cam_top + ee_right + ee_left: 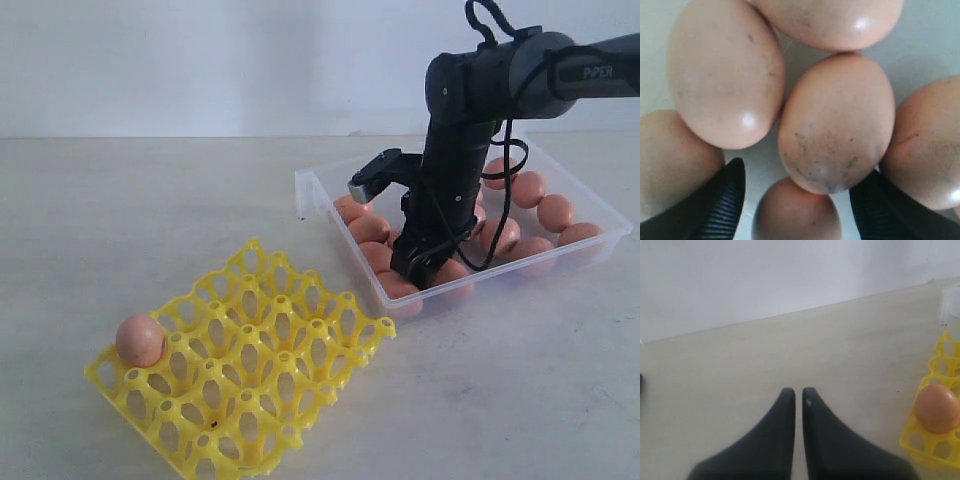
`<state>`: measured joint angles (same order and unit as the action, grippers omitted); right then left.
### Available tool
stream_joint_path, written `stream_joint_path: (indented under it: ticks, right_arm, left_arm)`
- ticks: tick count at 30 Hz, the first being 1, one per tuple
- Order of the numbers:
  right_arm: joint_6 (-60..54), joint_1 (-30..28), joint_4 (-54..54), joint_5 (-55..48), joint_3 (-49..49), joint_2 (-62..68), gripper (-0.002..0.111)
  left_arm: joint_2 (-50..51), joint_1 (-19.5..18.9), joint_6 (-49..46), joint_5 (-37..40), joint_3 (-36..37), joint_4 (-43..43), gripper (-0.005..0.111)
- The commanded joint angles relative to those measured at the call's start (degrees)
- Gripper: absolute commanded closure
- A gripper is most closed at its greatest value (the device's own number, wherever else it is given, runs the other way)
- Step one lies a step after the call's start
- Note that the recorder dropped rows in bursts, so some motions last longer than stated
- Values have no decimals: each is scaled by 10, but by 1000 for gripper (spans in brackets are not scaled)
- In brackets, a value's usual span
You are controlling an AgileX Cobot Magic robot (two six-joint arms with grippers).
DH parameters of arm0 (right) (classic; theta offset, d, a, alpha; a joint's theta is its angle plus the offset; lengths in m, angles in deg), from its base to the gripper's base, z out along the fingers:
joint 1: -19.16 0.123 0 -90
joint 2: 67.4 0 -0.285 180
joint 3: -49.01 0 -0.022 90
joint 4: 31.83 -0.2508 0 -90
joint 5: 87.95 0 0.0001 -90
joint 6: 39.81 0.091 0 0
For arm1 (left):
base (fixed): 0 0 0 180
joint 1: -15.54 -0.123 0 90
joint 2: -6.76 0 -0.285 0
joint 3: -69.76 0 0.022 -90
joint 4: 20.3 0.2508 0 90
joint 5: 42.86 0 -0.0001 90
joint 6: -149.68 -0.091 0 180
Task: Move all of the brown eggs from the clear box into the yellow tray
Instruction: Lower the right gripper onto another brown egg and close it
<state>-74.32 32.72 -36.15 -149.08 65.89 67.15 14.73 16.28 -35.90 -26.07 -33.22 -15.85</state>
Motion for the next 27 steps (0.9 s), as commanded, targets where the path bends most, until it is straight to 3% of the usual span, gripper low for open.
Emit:
stream_joint_path:
  ticks: [1,3,9,13,14,15,17,19,22,27]
  right_arm:
    - [11,-5,4,5,3,12,54]
    - [21,-5,4,8,3,13,61]
    - [26,-5,4,11,3,13,109]
    - [26,-5,4,16,3,13,100]
    - [26,-5,4,16,3,13,94]
    - [26,-5,4,16,3,13,81]
    - [26,-5,4,16,3,13,73]
    - [26,-5,4,16,3,13,80]
    - [32,-5,6,14,3,11,108]
    - [61,-5,8,56,3,-41,108]
  left_arm:
    - [-2,4,2,0,2,-1,103]
    - [-2,4,2,0,2,-1,103]
    - [-2,4,2,0,2,-1,103]
    - [-2,4,2,0,2,-1,103]
    - [-2,4,2,0,2,-1,103]
    - [-2,4,2,0,2,-1,103]
    - [-2,4,2,0,2,-1,103]
    - [-2,4,2,0,2,-1,103]
    - [-2,4,2,0,2,-1,103]
    - [-2,4,2,0,2,-1,103]
